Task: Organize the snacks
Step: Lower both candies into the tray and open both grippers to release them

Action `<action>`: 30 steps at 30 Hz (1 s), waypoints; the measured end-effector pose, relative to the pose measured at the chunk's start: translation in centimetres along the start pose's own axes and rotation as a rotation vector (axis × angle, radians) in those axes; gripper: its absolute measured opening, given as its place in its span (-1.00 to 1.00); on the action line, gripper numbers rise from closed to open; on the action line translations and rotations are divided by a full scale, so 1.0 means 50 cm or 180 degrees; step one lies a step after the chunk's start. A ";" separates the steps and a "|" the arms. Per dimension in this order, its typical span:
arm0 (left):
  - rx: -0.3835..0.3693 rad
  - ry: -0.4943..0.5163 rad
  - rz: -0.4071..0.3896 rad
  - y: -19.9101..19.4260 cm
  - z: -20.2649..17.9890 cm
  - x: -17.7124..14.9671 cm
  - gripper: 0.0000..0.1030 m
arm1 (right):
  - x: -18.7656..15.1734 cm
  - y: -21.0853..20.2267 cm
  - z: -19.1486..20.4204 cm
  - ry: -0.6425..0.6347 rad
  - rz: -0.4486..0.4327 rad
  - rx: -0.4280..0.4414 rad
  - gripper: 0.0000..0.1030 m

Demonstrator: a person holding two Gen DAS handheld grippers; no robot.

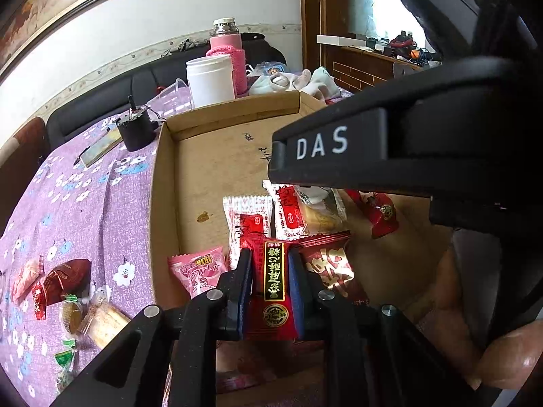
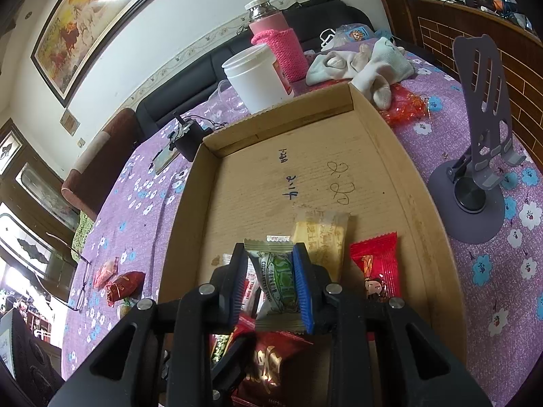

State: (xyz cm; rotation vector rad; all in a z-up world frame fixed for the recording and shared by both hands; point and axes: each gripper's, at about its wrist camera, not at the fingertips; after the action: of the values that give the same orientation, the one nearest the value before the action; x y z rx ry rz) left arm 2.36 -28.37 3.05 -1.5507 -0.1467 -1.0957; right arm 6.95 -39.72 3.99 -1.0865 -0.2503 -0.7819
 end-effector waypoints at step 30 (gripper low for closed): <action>-0.0053 -0.0172 -0.0102 -0.024 0.027 0.005 -0.03 | -0.002 -0.071 0.021 -0.0174 -0.0494 -0.0304 0.35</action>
State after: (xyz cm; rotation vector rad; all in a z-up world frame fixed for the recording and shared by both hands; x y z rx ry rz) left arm 2.51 -26.98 4.24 -1.5983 -0.2001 -1.0830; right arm 4.68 -39.61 6.92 -1.1897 -0.3496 -0.9108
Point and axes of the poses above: each gripper's, at about its wrist camera, not at the fingertips, and y roughly the way its jaws point, z to its left, x to its top, and after that the axes turned 6 degrees about y, right-handed
